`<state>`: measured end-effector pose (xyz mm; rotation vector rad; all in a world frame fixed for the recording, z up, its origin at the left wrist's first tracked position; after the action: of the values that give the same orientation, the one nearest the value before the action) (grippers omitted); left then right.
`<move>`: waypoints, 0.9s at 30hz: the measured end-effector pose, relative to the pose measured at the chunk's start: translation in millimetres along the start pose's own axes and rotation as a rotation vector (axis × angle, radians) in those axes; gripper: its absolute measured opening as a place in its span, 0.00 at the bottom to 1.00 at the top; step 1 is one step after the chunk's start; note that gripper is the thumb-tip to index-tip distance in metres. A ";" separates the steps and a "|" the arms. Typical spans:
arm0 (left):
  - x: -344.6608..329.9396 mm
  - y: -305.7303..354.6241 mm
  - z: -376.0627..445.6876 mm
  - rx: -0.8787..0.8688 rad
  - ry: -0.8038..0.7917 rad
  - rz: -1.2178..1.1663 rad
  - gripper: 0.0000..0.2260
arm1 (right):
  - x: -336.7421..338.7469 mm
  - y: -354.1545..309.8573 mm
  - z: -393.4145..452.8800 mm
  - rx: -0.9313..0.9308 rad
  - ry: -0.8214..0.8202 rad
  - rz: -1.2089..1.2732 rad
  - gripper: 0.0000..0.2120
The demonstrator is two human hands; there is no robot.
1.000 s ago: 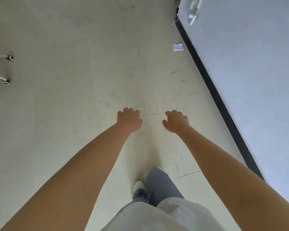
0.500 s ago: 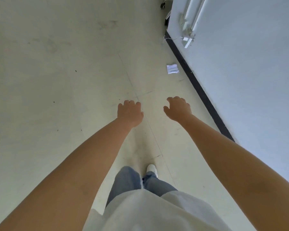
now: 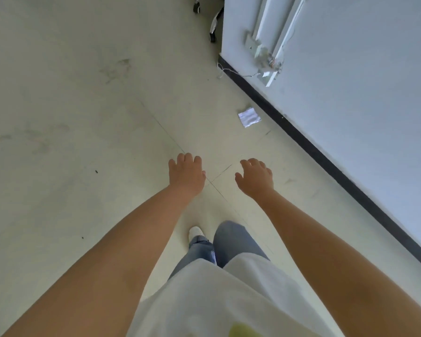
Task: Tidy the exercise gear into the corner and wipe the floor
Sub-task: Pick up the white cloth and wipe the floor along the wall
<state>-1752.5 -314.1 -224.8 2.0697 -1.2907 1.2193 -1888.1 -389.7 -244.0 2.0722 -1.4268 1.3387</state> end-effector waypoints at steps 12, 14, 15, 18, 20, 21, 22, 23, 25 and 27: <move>114.7 24.5 259.3 -0.326 0.043 0.236 0.17 | 69.4 29.8 204.2 -0.439 0.000 0.260 0.20; 127.3 26.7 298.4 -0.365 0.041 0.267 0.17 | 82.8 31.4 236.0 -0.483 0.020 0.303 0.19; 131.0 26.3 316.2 -0.381 0.035 0.285 0.17 | 87.6 31.8 250.6 -0.495 0.025 0.315 0.19; 130.8 30.1 370.9 -0.463 0.005 0.366 0.17 | 90.0 39.5 289.2 -0.565 0.025 0.368 0.19; 120.2 36.0 412.6 -0.516 -0.024 0.425 0.17 | 79.2 48.0 312.9 -0.639 0.008 0.419 0.20; 112.8 40.0 434.6 -0.535 -0.036 0.446 0.17 | 70.0 52.5 324.8 -0.676 -0.001 0.438 0.20; 104.1 44.5 456.1 -0.547 -0.040 0.463 0.17 | 59.2 56.7 336.5 -0.712 -0.006 0.455 0.20; 94.0 49.9 477.8 -0.558 -0.042 0.468 0.17 | 46.4 61.3 349.5 -0.745 -0.008 0.473 0.20; 68.1 57.4 516.7 -0.580 -0.054 0.466 0.16 | 14.4 67.7 375.6 -0.800 -0.026 0.514 0.20; 36.1 62.7 550.8 -0.605 -0.054 0.477 0.16 | -23.0 72.4 403.8 -0.829 -0.048 0.544 0.20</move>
<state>-1547.2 -754.6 -493.9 1.4125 -1.9587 0.7905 -1739.5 -680.6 -493.2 1.2226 -2.1740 0.6244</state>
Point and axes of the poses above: each hand's wrist, its own z-axis towards the middle knuckle, its own x-axis out of the back of the hand, y = z × x, the point moved 2 cm from there along z, towards the middle knuckle, and after that the axes turned 4 degrees about x, right-handed, at the moved point
